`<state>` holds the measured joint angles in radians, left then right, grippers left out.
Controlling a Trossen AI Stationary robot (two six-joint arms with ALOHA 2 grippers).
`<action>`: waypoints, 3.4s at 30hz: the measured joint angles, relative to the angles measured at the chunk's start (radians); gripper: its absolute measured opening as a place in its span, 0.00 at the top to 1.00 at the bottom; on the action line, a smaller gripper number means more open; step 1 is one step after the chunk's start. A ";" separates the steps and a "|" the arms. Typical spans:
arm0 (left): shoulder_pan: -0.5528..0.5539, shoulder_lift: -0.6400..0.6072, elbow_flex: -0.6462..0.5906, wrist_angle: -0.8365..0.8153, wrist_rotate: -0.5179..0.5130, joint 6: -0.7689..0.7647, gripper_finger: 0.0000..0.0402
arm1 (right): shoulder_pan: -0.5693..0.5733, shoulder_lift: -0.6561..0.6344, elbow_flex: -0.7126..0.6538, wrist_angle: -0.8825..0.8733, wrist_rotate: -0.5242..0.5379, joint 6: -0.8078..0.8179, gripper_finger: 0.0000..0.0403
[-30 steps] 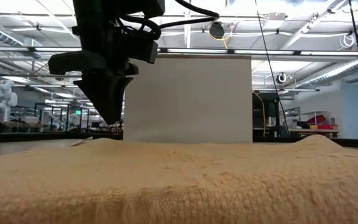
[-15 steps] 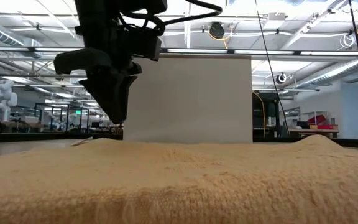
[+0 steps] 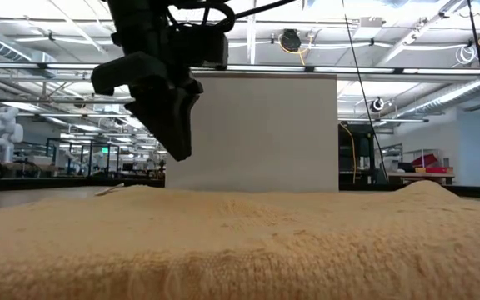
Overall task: Fold towel
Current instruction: Fold the orange towel
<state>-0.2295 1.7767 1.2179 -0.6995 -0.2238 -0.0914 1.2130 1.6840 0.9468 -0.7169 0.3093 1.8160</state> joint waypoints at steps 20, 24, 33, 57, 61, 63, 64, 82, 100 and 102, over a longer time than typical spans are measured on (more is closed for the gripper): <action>0.000 0.000 0.000 0.058 0.000 0.018 0.69 | -0.008 -0.001 -0.007 0.062 0.055 -0.149 0.98; 0.000 0.000 0.000 0.058 0.000 0.018 0.69 | 0.013 -0.001 0.031 0.051 0.055 -0.153 0.99; 0.000 0.068 0.000 0.066 0.004 0.029 0.69 | 0.061 -0.002 0.081 -0.011 0.059 -0.080 1.00; -0.007 0.174 0.022 0.119 -0.035 0.079 0.69 | 0.059 -0.001 0.078 0.017 0.026 -0.083 0.58; -0.008 0.176 0.049 0.076 -0.087 0.083 0.69 | 0.066 -0.001 0.078 0.017 0.025 -0.082 0.59; -0.007 0.176 0.054 0.054 -0.108 0.083 0.69 | 0.072 -0.001 0.078 0.020 0.025 -0.082 0.60; -0.007 0.176 0.054 0.042 -0.117 0.083 0.69 | 0.072 -0.001 0.078 0.024 0.025 -0.082 0.61; -0.045 0.173 0.056 0.090 -0.136 0.054 0.69 | 0.100 -0.001 0.078 0.063 0.020 -0.139 0.62; -0.028 0.208 0.058 0.614 0.076 0.152 0.69 | 0.095 0.012 0.096 0.127 0.190 -0.253 0.62; -0.018 0.229 0.058 0.639 0.122 0.150 0.69 | 0.091 0.034 0.096 0.131 0.188 -0.273 0.62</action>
<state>-0.2474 2.0058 1.2755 -0.0609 -0.1019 0.0588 1.3037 1.7178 1.0424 -0.5855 0.4975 1.5428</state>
